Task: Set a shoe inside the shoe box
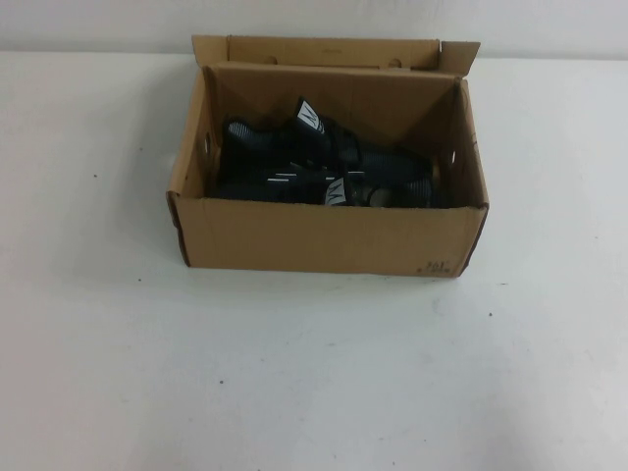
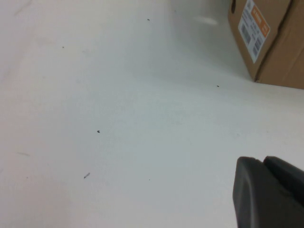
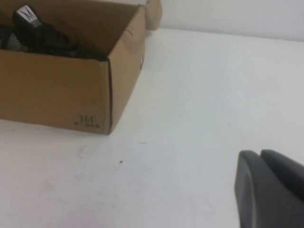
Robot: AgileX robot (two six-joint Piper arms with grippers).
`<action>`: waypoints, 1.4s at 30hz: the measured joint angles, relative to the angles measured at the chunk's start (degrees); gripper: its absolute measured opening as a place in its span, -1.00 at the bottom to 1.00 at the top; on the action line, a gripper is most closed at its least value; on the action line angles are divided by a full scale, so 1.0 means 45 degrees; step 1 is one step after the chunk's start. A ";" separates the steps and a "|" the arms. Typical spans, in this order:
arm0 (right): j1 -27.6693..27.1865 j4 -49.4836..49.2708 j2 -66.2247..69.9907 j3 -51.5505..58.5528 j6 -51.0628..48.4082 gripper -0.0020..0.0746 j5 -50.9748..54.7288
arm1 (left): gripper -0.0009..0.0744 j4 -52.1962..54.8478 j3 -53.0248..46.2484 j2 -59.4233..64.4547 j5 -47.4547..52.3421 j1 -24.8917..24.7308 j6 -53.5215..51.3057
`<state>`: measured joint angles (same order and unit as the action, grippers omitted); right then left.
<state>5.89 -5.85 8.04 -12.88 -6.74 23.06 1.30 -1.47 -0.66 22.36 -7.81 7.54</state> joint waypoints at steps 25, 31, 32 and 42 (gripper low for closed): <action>-0.2088 -0.0215 -0.1881 0.3225 0.0078 -0.99 -0.0635 | -0.98 0.0000 0.0000 0.0000 0.0016 0.0000 0.0000; -0.2088 -0.0215 -0.1881 0.3225 0.0078 -0.99 -0.0635 | -0.98 0.0000 0.0000 0.0000 0.0016 0.0000 0.0000; -0.2088 -0.0215 -0.1881 0.3225 0.0078 -0.99 -0.0635 | -0.98 0.0000 0.0000 0.0000 0.0016 0.0000 0.0000; -0.2088 -0.0215 -0.1881 0.3225 0.0078 -0.99 -0.0635 | -0.98 0.0000 0.0000 0.0000 0.0016 0.0000 0.0000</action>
<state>-3.50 -6.82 -0.42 1.64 -6.39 20.20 1.30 -1.47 -0.66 22.43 -7.81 7.54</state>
